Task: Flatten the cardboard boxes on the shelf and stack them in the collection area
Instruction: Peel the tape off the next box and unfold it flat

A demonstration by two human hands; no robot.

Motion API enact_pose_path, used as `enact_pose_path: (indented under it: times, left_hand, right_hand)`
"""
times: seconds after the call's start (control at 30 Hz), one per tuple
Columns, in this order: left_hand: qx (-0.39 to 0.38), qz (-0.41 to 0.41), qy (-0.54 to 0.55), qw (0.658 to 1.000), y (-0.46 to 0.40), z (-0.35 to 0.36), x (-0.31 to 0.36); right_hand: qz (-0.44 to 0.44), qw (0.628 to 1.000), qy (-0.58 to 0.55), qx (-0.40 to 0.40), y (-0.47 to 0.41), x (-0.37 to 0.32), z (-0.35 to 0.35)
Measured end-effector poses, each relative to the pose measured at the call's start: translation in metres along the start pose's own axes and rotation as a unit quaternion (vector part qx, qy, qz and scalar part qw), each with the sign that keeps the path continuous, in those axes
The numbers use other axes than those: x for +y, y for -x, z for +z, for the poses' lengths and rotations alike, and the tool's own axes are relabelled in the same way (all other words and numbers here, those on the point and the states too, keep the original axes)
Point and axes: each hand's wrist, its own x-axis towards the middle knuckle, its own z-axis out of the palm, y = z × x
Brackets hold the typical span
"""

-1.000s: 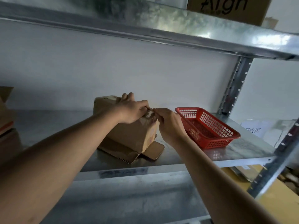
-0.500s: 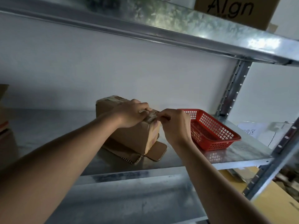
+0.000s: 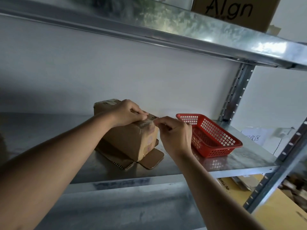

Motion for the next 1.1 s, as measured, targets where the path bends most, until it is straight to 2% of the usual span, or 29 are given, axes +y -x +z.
enact_pose_path:
  times: [0.07,0.17,0.3,0.5,0.63,0.73,0.93,1.03,1.1]
  left_hand:
    - [0.006,0.006,-0.006,1.0,-0.003,0.001,0.0]
    - [0.021,0.009,-0.026,0.999,-0.005,0.005,0.003]
    - [0.037,0.008,-0.046,0.998,-0.003,0.01,0.008]
    - [0.002,-0.006,-0.147,0.989,0.008,0.013,0.019]
    - [-0.019,-0.003,-0.219,0.975,0.016,0.01,0.032]
    - [-0.011,0.005,-0.24,0.971,0.016,0.01,0.035]
    - [0.026,0.012,-0.237,0.971,0.022,0.019,0.03]
    - [0.027,0.009,-0.233,0.972,0.025,0.019,0.029]
    - [0.023,0.0,-0.221,0.975,0.024,0.018,0.028]
  right_hand:
    - [-0.039,0.999,0.012,0.007,0.0,0.002,-0.003]
    - [-0.021,0.999,-0.031,-0.013,0.001,0.003,-0.006]
    - [0.123,0.975,-0.176,-0.055,-0.008,0.004,-0.006]
    - [0.285,0.912,-0.29,-0.048,-0.015,0.011,0.005]
    - [0.228,0.956,-0.163,-0.085,-0.015,0.014,0.011]
    - [0.172,0.971,-0.119,-0.115,-0.013,0.01,0.005]
    - [0.084,0.99,0.007,-0.111,-0.022,0.011,-0.001]
    - [0.095,0.987,0.004,-0.127,-0.023,0.009,0.0]
    - [0.128,0.981,-0.04,-0.139,-0.02,0.009,0.001]
